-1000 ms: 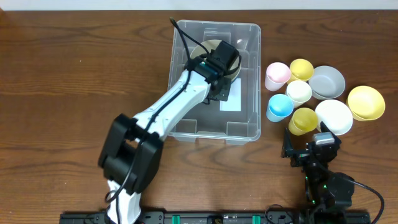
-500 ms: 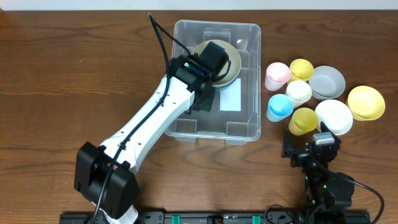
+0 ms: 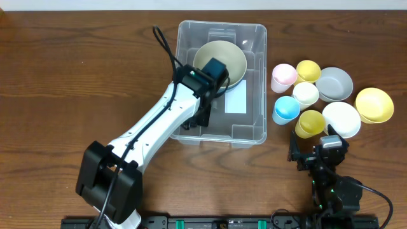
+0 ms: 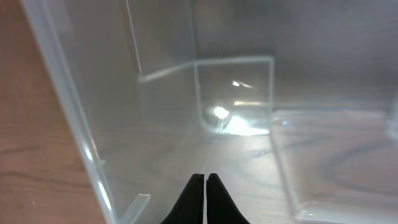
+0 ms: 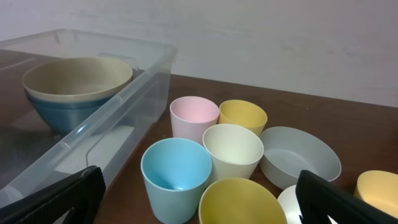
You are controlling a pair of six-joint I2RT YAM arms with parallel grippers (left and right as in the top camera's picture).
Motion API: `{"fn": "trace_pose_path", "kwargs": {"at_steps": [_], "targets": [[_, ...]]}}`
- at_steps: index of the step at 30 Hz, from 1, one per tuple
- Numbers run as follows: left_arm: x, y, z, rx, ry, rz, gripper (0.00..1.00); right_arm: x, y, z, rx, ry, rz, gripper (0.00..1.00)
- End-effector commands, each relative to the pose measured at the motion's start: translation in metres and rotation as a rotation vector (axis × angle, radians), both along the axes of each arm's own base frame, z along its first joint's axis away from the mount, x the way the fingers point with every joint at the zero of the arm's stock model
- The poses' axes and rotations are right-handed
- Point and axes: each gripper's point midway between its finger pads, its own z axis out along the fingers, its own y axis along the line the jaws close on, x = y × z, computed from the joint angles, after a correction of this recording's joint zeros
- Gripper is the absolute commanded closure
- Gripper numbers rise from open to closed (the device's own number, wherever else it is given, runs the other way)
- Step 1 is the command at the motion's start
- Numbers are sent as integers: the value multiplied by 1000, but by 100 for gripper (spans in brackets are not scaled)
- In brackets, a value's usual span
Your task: Pack container
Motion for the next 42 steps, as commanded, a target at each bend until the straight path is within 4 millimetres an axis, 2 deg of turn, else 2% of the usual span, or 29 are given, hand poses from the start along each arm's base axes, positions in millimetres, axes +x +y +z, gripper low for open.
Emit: {"fn": "trace_pose_path", "kwargs": {"at_steps": [1, 10, 19, 23, 30, 33, 37, 39, 42], "targets": [[-8, 11, -8, 40, 22, 56, 94, 0, 2, -1, -6, 0, 9, 1], [-31, 16, -7, 56, 109, 110, 94, 0, 2, -1, -6, 0, 9, 1], [-39, 13, -8, 32, 150, 134, 94, 0, 2, -1, -6, 0, 9, 1], [-35, 11, -8, 23, 132, 132, 94, 0, 2, -1, -6, 0, 9, 1], [-12, -5, 0, -63, 24, 115, 94, 0, 2, -1, -6, 0, 9, 1], [0, -13, 16, -122, -51, 92, 94, 0, 2, -1, -6, 0, 9, 1], [22, -18, 55, -224, -204, 83, 94, 0, 2, -1, -6, 0, 9, 1], [37, -6, 80, -245, -316, 117, 94, 0, 2, -1, -6, 0, 9, 1], [57, 27, 118, -260, -489, 214, 94, 0, 2, -1, -6, 0, 9, 1]]}}
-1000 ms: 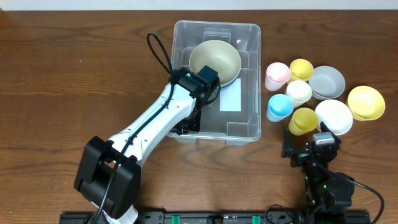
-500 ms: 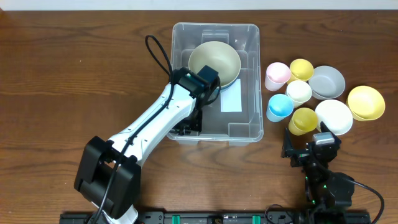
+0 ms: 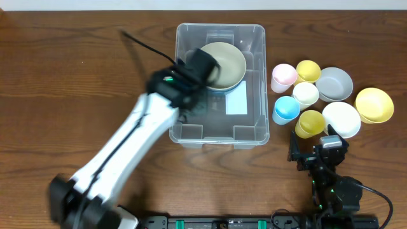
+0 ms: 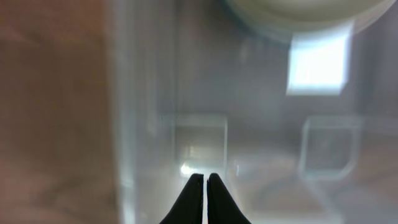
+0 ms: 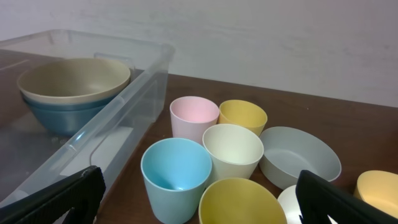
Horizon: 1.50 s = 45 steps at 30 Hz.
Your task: Pack container
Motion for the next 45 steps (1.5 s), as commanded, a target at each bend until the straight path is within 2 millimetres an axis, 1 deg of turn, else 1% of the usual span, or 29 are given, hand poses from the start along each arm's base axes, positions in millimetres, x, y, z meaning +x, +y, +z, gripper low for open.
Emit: {"fn": "trace_pose_path", "kwargs": {"at_steps": [1, 2, 3, 4, 5, 6, 8, 9, 12, 13, 15, 17, 45], "targets": [[21, 46, 54, 0, -191, 135, 94, 0, 2, -1, -6, 0, 9, 1], [24, 59, 64, -9, -227, 172, 94, 0, 2, -1, -6, 0, 9, 1], [27, 75, 75, -15, -267, 218, 90, 0, 2, -1, -6, 0, 9, 1], [29, 95, 87, -14, -308, 274, 74, 0, 2, -1, -5, 0, 9, 1], [30, 110, 95, -16, -335, 316, 61, 0, 2, -1, -6, 0, 9, 1], [31, 123, 101, -21, -358, 356, 52, 0, 2, -1, -6, 0, 9, 1], [30, 152, 112, -24, -395, 439, 49, 0, 2, -1, -6, 0, 9, 1], [29, 164, 115, -21, -406, 474, 46, 0, 2, -1, -6, 0, 9, 1], [26, 198, 118, -3, -415, 569, 21, 0, 2, -1, -6, 0, 9, 1], [25, 207, 116, 3, -411, 594, 16, 0, 2, -1, -6, 0, 9, 1], [23, 217, 113, 14, -398, 623, 12, 0, 2, -1, -6, 0, 9, 1], [22, 223, 110, 20, -386, 638, 1, 0, 2, -1, -6, 0, 9, 1], [21, 224, 109, 23, -379, 640, 2, 0, 2, -1, -6, 0, 9, 1]]}}
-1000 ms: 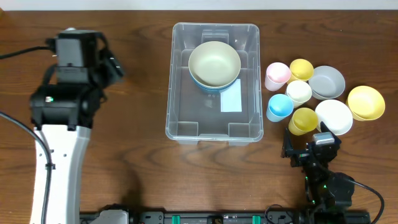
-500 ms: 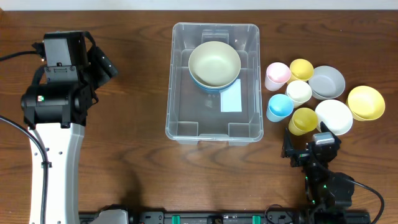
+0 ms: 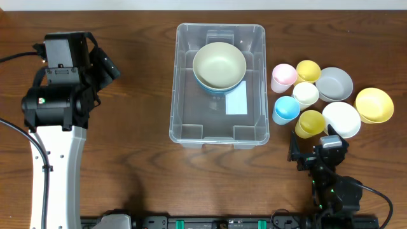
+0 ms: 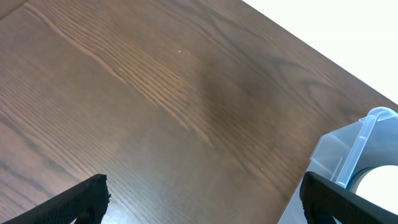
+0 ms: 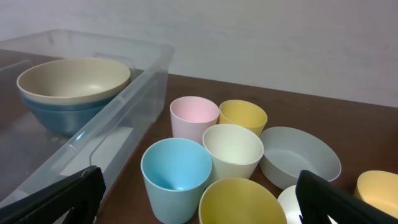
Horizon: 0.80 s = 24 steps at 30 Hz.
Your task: Pack container
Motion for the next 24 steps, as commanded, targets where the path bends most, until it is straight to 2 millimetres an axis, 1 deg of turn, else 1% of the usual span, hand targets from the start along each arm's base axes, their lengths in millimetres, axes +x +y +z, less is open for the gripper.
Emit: {"fn": "trace_pose_path", "kwargs": {"at_steps": [1, 5, 8, 11, 13, 14, 16, 18, 19, 21, 24], "targets": [[1, 4, 2, 11, -1, 15, 2, 0, 2, -1, -6, 0, 9, 1], [1, 4, 2, 11, -1, 15, 2, 0, 2, 2, -6, -9, 7, 1], [1, 4, 2, 11, -1, 15, 2, 1, 1, 15, -7, -62, 2, 1], [1, 4, 2, 11, -1, 15, 2, 1, 1, 9, -7, -40, 2, 1], [1, 4, 2, 11, -1, 15, 2, 0, 1, -1, -6, 2, 2, 1], [1, 4, 2, 11, -1, 15, 2, 0, 1, -1, -6, 2, 2, 1], [1, 4, 2, 11, -1, 15, 2, 0, 2, 7, -2, -28, 9, 1], [1, 4, 2, 11, -1, 15, 2, 0, 10, 25, 4, -104, 55, 1], [1, 4, 2, 11, -1, 15, 2, -1, 13, 30, 10, -121, 74, 1], [1, 4, 2, 11, -1, 15, 2, -4, 26, 40, 32, -158, 152, 1], [1, 4, 2, 11, -1, 15, 2, -12, 47, 43, 44, -170, 283, 1]]}}
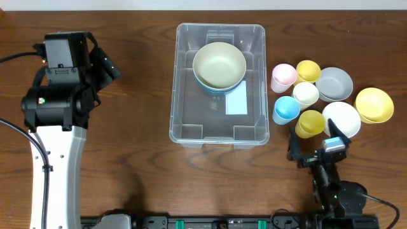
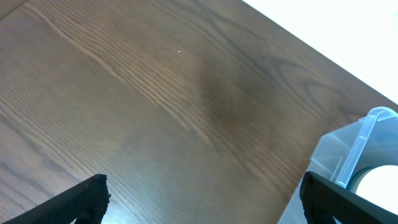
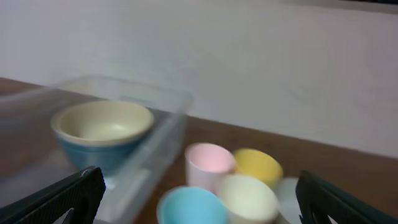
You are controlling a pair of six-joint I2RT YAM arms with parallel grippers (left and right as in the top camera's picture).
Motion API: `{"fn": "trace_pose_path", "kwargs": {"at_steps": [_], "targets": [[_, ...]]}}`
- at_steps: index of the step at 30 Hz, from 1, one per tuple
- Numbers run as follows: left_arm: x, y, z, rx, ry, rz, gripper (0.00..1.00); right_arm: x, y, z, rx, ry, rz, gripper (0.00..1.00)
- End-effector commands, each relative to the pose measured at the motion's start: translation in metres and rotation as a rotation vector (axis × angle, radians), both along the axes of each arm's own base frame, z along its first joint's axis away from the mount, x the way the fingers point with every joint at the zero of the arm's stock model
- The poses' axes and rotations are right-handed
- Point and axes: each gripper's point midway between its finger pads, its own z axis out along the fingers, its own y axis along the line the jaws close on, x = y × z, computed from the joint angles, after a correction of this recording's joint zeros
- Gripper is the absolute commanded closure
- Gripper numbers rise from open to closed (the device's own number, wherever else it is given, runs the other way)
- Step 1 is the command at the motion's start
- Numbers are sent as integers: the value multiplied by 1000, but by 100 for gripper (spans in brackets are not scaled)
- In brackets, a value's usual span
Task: Pack container
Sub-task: 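Move the right gripper over the yellow cup among the cups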
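Note:
The clear plastic container [image 1: 180,95] stands mid-table. A beige bowl [image 1: 219,62] is nested in a blue bowl at its far end. Beside the container, to the right, are a pink cup [image 1: 283,76], two yellow cups [image 1: 308,70], a cream cup [image 1: 306,93], a blue cup [image 1: 286,109], a grey bowl [image 1: 334,83], a white bowl [image 1: 342,119] and a yellow bowl [image 1: 374,104]. My right gripper [image 1: 316,143] is open just in front of the cups; its blurred wrist view shows the blue cup [image 3: 189,208]. My left gripper [image 1: 103,56] is open and empty, far left.
Bare brown table [image 2: 155,106] lies under the left gripper, with the container's corner [image 2: 364,143] at the right edge of that view. A white label [image 1: 236,102] lies on the container's floor. A pale wall rises behind the table.
The right wrist view has turned blurred and shows more wall and less table, and the right gripper has shifted slightly in the overhead view. The left arm has not moved.
My left gripper was shut low inside the container's near-left corner, with the container slightly askew. Then it was shut above the container, which sat square. Then the arm was back at the far left with the gripper open, where it stays. The right gripper has now moved.

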Motion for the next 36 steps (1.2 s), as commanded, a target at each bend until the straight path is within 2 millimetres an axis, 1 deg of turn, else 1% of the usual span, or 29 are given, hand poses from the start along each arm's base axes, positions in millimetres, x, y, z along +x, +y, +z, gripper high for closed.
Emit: {"fn": "trace_pose_path", "kwargs": {"at_steps": [1, 8, 14, 18, 22, 23, 24, 27, 29, 32, 36], "targets": [[1, 4, 2, 11, -1, 15, 2, -12, 32, 5, 12, -17, 197, 1], [1, 4, 2, 11, -2, 15, 2, -36, 61, 41, -32, -184, 393, 1], [1, 4, 2, 11, -1, 15, 2, -39, 62, 48, 114, -132, 425, 1], [1, 4, 2, 11, -1, 15, 2, -42, 60, 63, 141, -121, 412, 1], [1, 4, 2, 11, -1, 15, 2, -38, 44, 85, 151, -58, 293, 1], [1, 4, 2, 11, -1, 15, 2, -36, 35, 94, 118, -14, 227, 1], [1, 4, 2, 11, -1, 15, 2, -33, 27, 97, 109, 24, 170, 1], [1, 4, 2, 11, -1, 15, 2, -24, -6, 100, 121, 169, -38, 1], [1, 4, 2, 11, -1, 15, 2, -21, -22, 103, 115, 271, -141, 1], [1, 4, 2, 11, -1, 15, 2, -15, -32, 105, 77, 408, -203, 1], [1, 4, 2, 11, -1, 15, 2, -4, -32, 104, 29, 594, -207, 1]]}}
